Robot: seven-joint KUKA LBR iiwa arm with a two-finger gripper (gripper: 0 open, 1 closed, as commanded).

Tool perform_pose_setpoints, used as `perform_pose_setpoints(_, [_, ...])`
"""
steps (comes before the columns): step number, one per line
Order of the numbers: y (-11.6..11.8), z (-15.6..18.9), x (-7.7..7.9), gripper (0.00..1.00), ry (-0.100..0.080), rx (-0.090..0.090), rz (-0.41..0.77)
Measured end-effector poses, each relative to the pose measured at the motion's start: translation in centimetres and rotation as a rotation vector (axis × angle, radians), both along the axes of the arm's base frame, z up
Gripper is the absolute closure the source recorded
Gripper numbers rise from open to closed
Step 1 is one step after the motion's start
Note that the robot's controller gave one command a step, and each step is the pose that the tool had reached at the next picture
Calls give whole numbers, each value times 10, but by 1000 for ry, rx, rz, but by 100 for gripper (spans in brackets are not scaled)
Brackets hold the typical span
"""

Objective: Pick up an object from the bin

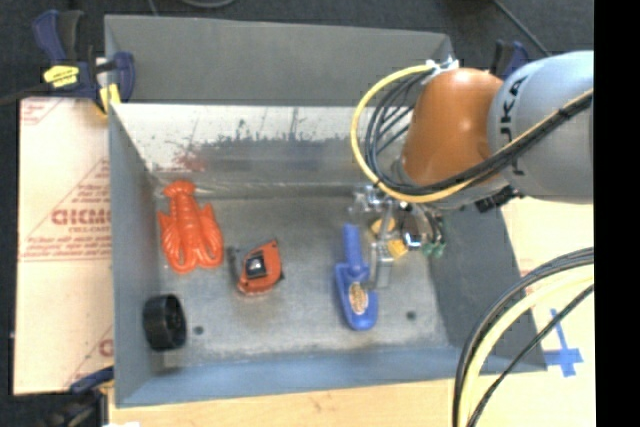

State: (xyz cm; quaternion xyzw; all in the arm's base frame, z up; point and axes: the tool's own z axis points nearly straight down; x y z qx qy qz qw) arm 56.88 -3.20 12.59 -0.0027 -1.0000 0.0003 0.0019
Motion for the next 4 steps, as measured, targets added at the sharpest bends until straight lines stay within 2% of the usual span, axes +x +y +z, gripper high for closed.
perform_pose_setpoints(1, [0,4,1,0,-5,-1,1])
perform_pose_setpoints(2, [5,-19,3,0,-14,-2,76])
perform_pose_setpoints(3, [32,-53,-12,100,-7,1,358])
perform_pose_setpoints(4, [32,-53,-12,100,-7,1,358])
